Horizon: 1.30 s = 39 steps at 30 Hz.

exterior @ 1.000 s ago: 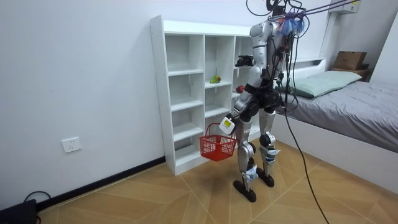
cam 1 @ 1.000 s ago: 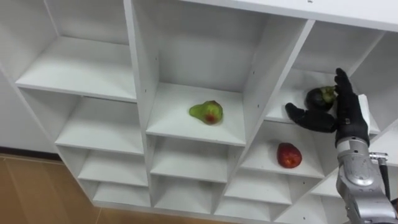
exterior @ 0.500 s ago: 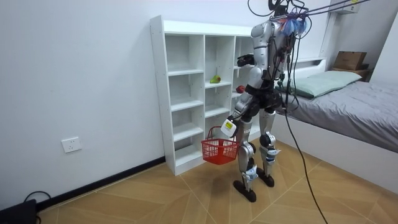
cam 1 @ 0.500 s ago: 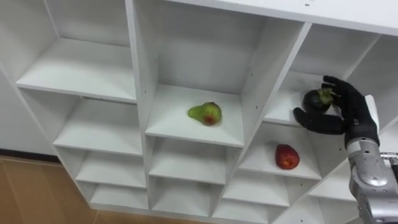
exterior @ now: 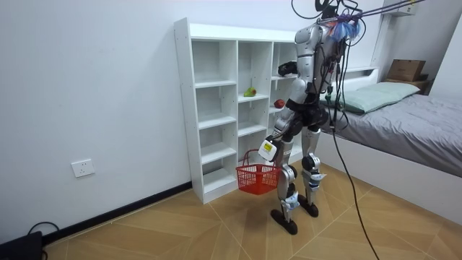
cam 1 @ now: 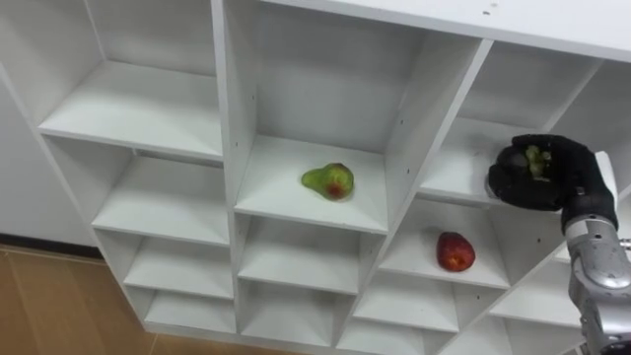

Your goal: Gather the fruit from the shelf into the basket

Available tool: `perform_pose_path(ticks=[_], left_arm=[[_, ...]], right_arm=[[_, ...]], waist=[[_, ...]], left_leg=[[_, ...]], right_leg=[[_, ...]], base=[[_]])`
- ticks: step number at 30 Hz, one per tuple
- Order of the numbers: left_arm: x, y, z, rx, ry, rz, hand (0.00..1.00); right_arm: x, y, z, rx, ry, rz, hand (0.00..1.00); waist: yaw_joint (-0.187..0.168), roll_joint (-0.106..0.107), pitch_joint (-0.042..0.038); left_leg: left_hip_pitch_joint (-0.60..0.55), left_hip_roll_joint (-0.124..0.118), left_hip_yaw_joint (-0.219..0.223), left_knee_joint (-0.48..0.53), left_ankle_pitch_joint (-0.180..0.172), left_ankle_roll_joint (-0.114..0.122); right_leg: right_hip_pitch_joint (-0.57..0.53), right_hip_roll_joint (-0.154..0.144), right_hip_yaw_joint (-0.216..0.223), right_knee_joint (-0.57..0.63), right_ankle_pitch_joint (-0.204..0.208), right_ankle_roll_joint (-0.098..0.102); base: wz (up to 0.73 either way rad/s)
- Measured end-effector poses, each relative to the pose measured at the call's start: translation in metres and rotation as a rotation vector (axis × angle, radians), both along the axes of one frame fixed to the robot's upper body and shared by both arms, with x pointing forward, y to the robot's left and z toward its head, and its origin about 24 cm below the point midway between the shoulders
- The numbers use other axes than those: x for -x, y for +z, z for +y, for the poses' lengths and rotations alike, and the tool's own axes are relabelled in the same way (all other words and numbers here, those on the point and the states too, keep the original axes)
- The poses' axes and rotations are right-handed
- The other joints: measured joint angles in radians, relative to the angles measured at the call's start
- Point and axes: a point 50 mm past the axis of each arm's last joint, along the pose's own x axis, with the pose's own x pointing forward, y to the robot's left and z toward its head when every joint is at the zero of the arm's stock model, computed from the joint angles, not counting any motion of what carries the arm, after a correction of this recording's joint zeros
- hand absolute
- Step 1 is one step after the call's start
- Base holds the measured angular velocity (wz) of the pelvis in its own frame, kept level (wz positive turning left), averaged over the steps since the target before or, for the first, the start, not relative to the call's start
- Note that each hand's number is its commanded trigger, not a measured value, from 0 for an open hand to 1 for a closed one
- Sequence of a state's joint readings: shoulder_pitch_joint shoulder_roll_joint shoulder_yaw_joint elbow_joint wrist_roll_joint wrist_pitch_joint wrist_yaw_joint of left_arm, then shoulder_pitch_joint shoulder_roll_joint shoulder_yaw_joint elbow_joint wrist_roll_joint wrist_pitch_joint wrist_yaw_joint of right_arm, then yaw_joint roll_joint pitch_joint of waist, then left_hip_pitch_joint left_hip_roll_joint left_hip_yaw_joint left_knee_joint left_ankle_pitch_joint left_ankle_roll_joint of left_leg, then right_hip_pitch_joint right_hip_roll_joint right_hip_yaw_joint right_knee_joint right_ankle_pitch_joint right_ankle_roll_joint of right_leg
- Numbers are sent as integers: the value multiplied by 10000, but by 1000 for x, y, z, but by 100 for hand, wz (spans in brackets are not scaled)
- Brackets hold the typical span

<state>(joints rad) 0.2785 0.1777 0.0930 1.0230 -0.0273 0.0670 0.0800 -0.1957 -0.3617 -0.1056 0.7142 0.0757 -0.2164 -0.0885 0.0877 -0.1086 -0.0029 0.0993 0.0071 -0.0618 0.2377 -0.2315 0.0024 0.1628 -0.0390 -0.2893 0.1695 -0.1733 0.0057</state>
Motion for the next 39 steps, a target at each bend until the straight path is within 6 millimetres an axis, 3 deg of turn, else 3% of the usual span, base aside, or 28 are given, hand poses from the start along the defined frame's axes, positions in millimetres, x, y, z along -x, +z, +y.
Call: perform_pose_path(ticks=[13,19,26,29,34,39], left_arm=[[-2,0,0,-14,25,84,100],[-19,2,0,-64,-108,-521,100],[-35,5,0,84,130,-1407,100],[-37,5,-2,245,225,-1514,100],[-51,8,-6,587,-206,-2074,100],[-62,10,-11,764,-478,-2387,100]], right_arm=[[-2,-2,8,-245,143,76,100],[3,-4,29,-604,1045,-86,100],[12,6,71,-916,3269,-603,100],[13,9,76,-1078,3364,-790,100],[19,15,80,-1088,3651,-856,100],[24,22,89,-1291,4398,-985,100]], waist=[[-1,-8,-8],[-22,-31,-32],[29,28,-74],[-30,112,-135],[-38,155,-156],[-6,196,-151]], left_leg=[[-18,43,-4,-27,-31,-30],[-16,45,79,-17,-33,-26],[-173,82,390,6,-24,-19],[-328,113,520,-7,-12,-3],[-354,162,576,-35,-4,-17],[-326,239,916,-245,13,-45]], right_leg=[[-42,44,-4,-12,0,0],[-104,48,115,-12,9,-14],[-445,57,394,-3,58,-62],[-602,59,407,-5,145,-70],[-749,110,455,17,156,-83],[-936,206,848,63,179,-120]], base=[[0],[-5],[-12],[-14],[-5],[-20]])
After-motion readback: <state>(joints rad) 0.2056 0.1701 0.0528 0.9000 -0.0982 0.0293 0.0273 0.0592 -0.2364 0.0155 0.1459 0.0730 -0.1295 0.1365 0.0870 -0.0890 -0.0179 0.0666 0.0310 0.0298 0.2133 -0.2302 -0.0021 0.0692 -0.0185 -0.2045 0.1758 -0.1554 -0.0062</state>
